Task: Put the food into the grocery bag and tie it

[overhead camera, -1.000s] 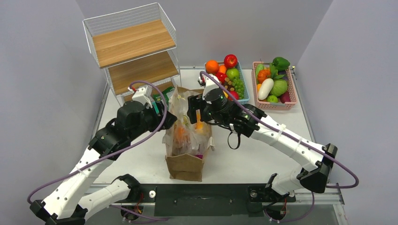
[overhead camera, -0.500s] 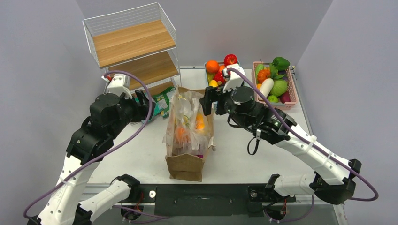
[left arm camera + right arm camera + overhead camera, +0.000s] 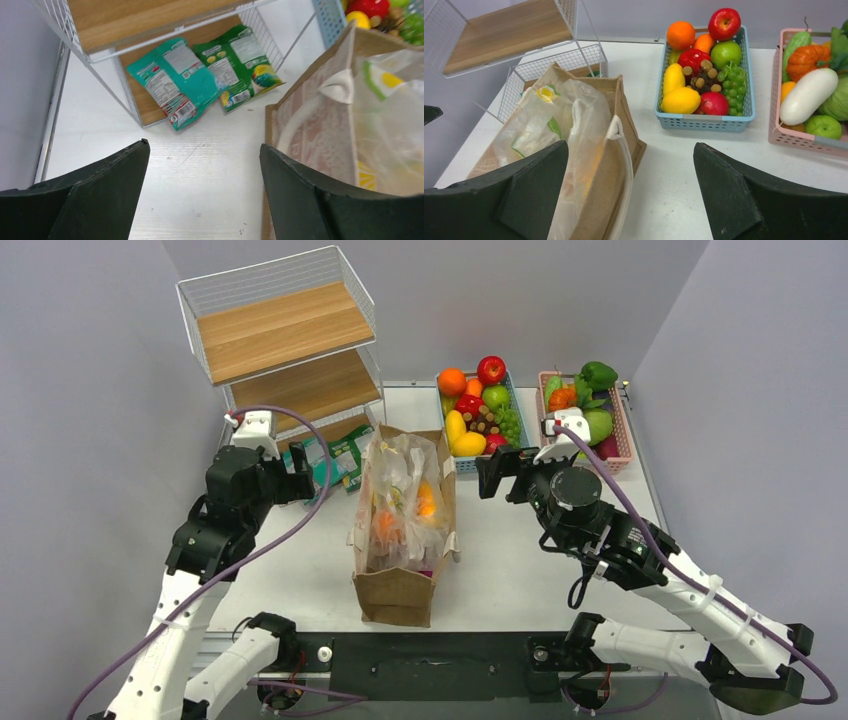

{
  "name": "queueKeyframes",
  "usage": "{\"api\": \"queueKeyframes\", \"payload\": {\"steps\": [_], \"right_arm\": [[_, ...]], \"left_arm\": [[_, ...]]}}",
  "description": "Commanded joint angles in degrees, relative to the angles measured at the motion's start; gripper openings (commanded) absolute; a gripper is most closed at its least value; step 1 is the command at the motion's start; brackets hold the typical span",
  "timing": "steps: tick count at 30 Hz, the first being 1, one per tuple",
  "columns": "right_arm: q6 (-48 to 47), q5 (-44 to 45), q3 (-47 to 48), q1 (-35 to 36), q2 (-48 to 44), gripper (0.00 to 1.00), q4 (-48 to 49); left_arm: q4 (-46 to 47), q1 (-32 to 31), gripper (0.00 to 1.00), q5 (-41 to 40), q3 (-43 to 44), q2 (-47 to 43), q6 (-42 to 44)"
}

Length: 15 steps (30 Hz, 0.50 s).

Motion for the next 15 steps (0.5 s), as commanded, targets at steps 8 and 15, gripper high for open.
{"api": "queueKeyframes", "payload": {"steps": [8, 15], "right_arm": [[3.2, 3.9, -5.3, -0.2, -3.7, 0.93, 0.5], [3.4, 3.8, -5.4, -0.2, -3.2, 0.94, -0.2]], "left_arm": [[15.8, 5.5, 0.86, 1.2, -15.9, -4.7, 3.4], [19.0, 6.0, 0.93, -0.1, -21.6, -8.5, 2.8]]}}
